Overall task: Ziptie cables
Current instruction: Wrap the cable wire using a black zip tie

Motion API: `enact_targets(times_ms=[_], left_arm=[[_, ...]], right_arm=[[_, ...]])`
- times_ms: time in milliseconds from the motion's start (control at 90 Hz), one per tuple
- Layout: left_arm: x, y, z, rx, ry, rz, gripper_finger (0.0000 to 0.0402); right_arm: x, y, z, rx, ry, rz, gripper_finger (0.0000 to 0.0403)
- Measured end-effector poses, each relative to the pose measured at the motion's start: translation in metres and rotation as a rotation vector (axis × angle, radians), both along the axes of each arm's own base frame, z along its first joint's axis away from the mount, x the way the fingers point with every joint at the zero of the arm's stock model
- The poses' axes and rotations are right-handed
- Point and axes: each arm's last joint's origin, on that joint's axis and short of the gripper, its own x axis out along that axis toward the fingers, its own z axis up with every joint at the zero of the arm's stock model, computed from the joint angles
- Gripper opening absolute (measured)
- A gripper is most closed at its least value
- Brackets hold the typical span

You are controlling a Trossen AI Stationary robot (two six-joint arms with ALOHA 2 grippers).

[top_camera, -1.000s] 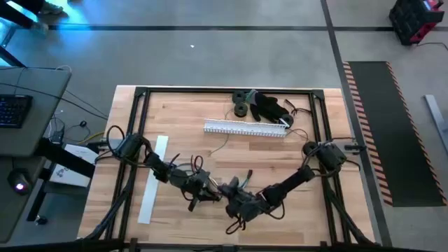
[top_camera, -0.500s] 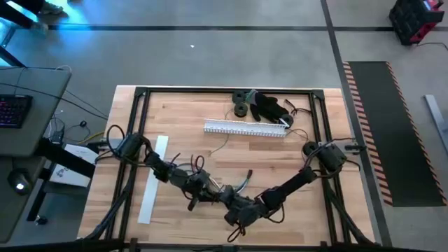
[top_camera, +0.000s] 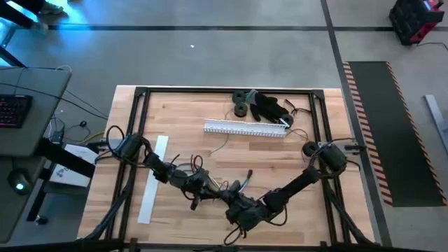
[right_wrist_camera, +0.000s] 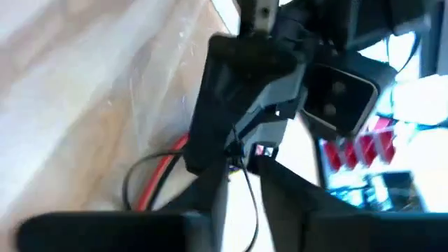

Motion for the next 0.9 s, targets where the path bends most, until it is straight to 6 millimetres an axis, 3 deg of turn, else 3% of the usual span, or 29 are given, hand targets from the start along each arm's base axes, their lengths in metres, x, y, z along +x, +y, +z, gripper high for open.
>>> enact_targets(times_ms=[211, 444, 667, 900], left_arm=[[0.019, -0.018, 0.009, 0.093, -0.039, 0.061, 0.0], [0.05, -0.034, 0.012, 0.264, 0.09, 0.137, 0.0], [0.055, -0.035, 0.012, 0.321, 0.119, 0.174, 0.0], [0.055, -0.035, 0.011, 0.341, 0.127, 0.189, 0.0]], right_arm=[[-0.022, -0.002, 0.02, 0.363, 0.005, -0.156, 0.0172], [-0.032, -0.001, 0.018, 0.807, 0.084, -0.332, 0.0183], [-0.037, 0.002, 0.017, 1.052, -0.034, -0.543, 0.0183], [-0.031, -0.008, 0.015, 1.112, -0.091, -0.628, 0.0174]])
